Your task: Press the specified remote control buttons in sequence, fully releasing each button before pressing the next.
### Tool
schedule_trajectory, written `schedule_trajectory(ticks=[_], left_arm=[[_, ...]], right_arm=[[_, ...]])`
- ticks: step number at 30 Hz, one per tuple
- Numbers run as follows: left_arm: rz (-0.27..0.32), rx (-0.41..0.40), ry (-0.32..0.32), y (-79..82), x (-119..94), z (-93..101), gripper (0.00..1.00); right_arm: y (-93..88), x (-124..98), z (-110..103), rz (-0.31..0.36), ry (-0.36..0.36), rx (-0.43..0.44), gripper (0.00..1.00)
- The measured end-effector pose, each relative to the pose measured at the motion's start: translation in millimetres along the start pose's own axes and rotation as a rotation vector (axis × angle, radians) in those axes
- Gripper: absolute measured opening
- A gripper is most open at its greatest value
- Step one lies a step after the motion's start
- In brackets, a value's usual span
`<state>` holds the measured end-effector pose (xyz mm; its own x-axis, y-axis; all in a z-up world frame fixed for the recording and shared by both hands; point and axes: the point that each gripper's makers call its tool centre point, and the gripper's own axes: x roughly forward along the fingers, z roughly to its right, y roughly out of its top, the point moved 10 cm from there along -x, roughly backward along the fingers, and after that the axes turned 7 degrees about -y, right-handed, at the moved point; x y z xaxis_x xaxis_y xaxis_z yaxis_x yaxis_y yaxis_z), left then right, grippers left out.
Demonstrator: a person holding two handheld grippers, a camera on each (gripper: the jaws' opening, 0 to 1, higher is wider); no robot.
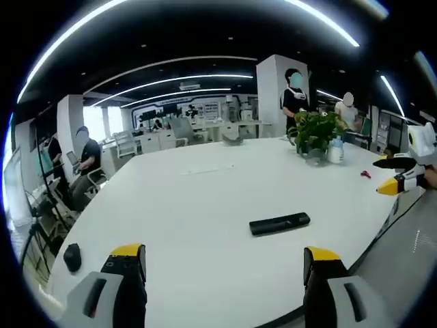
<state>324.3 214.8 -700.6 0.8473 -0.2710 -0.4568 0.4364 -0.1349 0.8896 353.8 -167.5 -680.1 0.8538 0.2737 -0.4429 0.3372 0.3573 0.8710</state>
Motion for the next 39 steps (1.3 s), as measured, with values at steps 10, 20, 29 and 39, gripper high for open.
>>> schedule_trajectory(ticks=[10, 20, 29, 39], left_arm=[[0.001, -0.013, 0.000, -0.2, 0.3, -1.3, 1.00], [-0.007, -0.011, -0.004, -1.1, 0.4, -2.5, 1.00], [-0.026, 0.027, -0.019, -0.4, 1.2, 2.1, 1.00], [-0.051, 0.057, 0.006, -1.6, 1.1, -0.3, 1.00]], right_arm=[[-0.2, 2.8, -4.0, -0.016, 0.024, -0.044, 0.84], [-1.7, 3.4, -4.3, -0.028, 0.015, -0.047, 0.83], [-2.4, 4.1, -4.1, -0.039, 0.018, -0.057, 0.83], [-2.2, 5.5, -2.4, -0.036, 0.028, -0.042, 0.81]])
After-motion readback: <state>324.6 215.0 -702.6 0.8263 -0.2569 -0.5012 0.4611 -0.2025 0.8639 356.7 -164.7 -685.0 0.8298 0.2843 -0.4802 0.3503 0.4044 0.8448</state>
